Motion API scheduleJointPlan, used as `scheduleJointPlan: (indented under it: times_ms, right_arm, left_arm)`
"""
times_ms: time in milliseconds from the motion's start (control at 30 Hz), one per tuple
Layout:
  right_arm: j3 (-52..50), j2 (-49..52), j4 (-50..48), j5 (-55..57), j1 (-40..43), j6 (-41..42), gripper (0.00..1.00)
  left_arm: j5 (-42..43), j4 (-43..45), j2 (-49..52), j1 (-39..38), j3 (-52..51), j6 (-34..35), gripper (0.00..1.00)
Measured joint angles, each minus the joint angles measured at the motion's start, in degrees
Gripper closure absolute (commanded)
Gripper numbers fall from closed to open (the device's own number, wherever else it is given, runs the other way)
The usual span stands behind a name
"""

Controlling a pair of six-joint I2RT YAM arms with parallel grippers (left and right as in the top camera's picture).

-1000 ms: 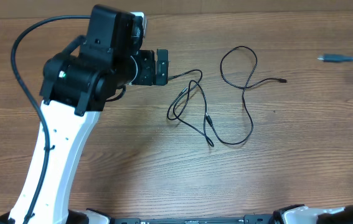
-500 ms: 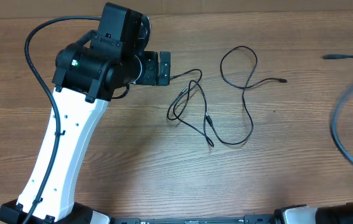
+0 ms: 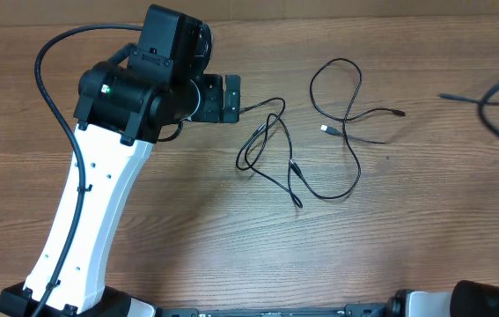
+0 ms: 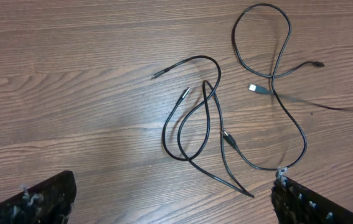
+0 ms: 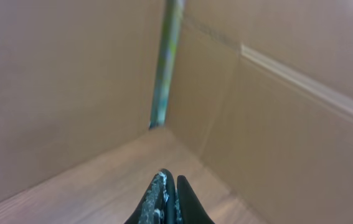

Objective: Untangle cables

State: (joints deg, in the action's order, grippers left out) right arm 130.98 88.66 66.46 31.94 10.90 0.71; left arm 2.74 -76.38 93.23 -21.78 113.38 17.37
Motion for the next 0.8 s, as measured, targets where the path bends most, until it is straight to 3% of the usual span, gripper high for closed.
scheduleJointPlan:
  times_ms: [33,67,100,133,167,533,800]
  right_arm:
    - [-0.5,0.0,0.5,-2.7,2.3,1.2,0.93]
    - [-1.8,0.0,1.3,-8.2,6.4,3.4,0.81]
    - [-2.7,0.0,1.7,-11.8,8.1,4.3,0.53]
    - [-4.0,-0.3,2.3,-15.4,9.3,5.2,0.17]
    - [-5.6,-0.5,2.9,-18.4,10.3,6.7,0.0]
    - [-23.8,0.2,2.6,-35.8,10.0,12.6,0.02]
    - [-33.3,0.2,-1.5,-42.7,-2.2,13.2,0.03]
  left_arm:
    - [0.0,0.0,0.0,0.0,0.0,0.0,0.0]
    - [0.0,0.0,0.0,0.0,0.0,0.0,0.0]
    - [0.0,0.0,0.0,0.0,0.0,0.0,0.0]
    - [0.0,0.0,0.0,0.0,0.0,0.0,0.0]
    - [0.0,0.0,0.0,0.0,0.0,0.0,0.0]
    - [0.0,0.0,0.0,0.0,0.0,-0.1,0.0]
    - [0.0,4.3,0.0,0.1,2.5,-1.0,0.0]
